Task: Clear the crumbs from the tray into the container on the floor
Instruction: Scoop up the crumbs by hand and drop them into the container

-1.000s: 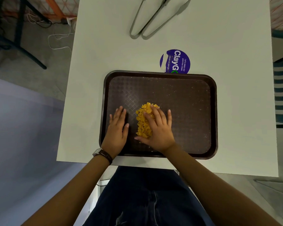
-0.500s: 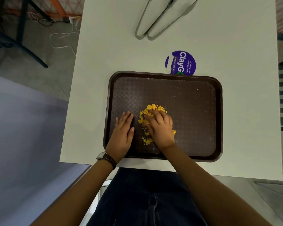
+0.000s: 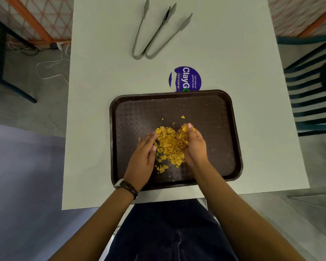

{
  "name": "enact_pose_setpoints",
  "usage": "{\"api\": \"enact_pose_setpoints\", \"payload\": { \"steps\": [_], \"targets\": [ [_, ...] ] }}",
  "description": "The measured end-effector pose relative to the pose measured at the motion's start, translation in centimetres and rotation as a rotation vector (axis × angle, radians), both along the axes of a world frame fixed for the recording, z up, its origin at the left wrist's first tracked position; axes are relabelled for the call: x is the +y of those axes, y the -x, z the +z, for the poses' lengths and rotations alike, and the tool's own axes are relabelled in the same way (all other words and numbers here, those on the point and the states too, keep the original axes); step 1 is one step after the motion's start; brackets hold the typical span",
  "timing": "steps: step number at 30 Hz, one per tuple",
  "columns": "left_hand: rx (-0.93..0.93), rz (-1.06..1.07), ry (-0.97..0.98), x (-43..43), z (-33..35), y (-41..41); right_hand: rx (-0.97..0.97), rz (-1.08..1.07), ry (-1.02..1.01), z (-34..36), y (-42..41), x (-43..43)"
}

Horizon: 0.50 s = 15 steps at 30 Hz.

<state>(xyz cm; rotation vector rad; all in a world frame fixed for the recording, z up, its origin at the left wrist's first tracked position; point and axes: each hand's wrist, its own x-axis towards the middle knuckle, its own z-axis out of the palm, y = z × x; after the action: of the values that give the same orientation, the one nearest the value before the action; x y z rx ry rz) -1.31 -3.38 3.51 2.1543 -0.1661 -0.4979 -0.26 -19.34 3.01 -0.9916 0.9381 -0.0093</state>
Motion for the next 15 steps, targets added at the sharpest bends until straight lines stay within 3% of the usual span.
{"api": "enact_pose_setpoints", "payload": {
  "steps": [2,5,10,15],
  "targets": [
    [-0.058,-0.046,0.031,-0.8,0.3,-0.1,-0.044,-0.035,-0.272,0.8,0.7,-1.0],
    [-0.064,-0.074,0.133,-1.9,1.0,0.0,-0.074,-0.021,-0.459,1.9,2.3,-2.4],
    [0.199,0.199,0.414,-4.9,3.1,1.0,-0.138,-0.094,-0.601,2.7,5.4,-4.3],
    [0.288,0.220,0.528,-8.2,3.6,4.5,-0.206,-0.132,-0.630,3.9,9.9,-6.7]
  ]
}}
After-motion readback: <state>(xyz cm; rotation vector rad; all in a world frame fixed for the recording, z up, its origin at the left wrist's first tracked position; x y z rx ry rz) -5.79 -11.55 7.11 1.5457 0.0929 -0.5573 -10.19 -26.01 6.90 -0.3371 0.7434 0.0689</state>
